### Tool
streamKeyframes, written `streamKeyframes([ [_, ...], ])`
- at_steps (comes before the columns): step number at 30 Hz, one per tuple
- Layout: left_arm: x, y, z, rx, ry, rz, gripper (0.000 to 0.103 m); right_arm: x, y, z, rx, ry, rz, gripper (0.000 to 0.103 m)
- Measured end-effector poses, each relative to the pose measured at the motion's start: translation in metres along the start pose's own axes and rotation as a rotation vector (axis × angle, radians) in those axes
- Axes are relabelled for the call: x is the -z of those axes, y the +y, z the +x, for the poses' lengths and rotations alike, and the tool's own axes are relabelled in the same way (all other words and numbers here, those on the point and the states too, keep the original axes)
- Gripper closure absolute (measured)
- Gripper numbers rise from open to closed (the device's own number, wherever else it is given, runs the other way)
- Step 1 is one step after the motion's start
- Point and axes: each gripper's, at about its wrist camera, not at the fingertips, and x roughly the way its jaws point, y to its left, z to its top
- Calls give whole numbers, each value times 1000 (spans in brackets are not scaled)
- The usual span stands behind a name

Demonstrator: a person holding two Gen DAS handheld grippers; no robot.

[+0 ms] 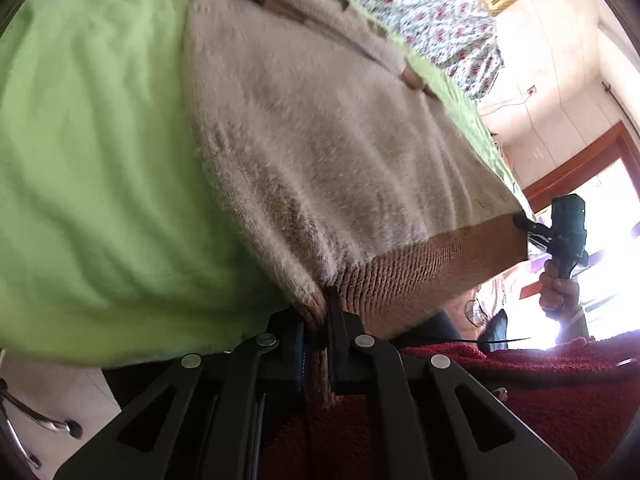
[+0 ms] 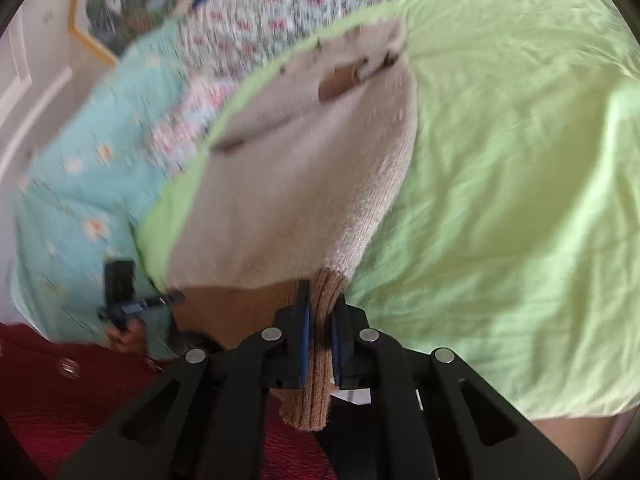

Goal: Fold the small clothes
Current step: 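Lift the hem with both grippers and fold it toward the collar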

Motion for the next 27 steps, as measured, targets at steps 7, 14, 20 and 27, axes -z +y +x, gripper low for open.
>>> streamKeyframes([
  [7, -20, -33, -52, 36, -144, 69, 97, -14, 7, -15, -135, -117, 48, 94],
  [14, -77, -57, -105, 44, -344, 111, 97, -70, 27, -30, -199, -263, 18, 94],
  [20, -152, -60, -111, 45, -502, 112, 97, -146, 33, -19, -174, -372, -10, 94],
  [27, -249, -22, -74, -10, -529, 33, 97, -236, 12, 46, -70, -370, 23, 94],
])
